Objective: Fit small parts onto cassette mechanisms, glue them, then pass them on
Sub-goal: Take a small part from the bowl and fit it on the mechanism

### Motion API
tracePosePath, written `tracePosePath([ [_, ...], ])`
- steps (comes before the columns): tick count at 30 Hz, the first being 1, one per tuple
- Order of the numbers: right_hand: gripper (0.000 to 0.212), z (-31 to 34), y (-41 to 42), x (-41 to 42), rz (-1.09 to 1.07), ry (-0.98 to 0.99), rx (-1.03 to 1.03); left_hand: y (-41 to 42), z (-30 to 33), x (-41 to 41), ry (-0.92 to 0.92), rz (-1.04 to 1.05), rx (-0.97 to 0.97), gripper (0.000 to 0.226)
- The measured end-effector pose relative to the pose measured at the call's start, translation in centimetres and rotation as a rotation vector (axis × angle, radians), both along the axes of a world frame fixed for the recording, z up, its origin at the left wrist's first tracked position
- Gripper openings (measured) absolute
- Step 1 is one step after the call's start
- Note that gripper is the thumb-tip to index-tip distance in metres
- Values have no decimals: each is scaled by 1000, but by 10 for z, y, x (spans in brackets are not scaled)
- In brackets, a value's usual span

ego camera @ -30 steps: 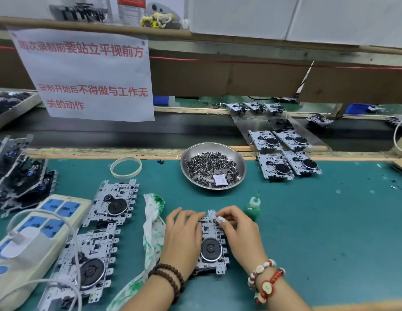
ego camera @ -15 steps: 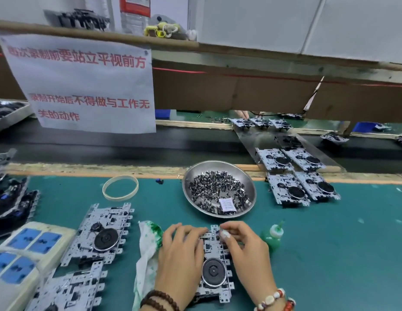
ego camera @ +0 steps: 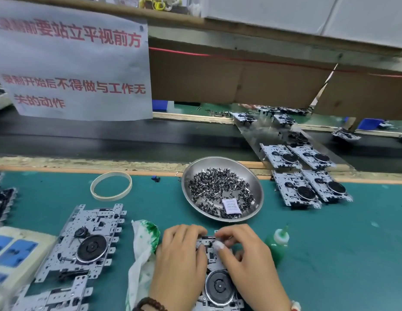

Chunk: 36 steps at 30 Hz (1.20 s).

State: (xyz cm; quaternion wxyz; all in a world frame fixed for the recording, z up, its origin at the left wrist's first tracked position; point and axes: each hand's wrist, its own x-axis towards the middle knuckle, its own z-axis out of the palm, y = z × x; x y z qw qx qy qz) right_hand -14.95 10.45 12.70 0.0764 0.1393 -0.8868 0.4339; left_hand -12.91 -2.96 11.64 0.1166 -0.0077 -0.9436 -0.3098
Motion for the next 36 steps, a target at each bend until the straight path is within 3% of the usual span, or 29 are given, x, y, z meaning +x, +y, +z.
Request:
tracePosePath([
  [10, 18, 15, -16, -9, 4, -98, 358, 2, 0, 0, 1, 18, 11, 13],
  [20, 17, 13, -20, -6, 4, -60, 368, 3, 2, 1, -24, 29, -34, 11],
  [25, 28, 11, -13, -5, -18, -35, 289, 4, 3, 2, -5, 25, -41, 12],
  [32, 28, 15, -4, 3, -43, -174, -14, 3, 8, 5, 22, 11, -51, 19],
  [36, 31, 14, 3, 6, -37, -184, -154, 8, 23, 6, 134, -2, -89, 24],
])
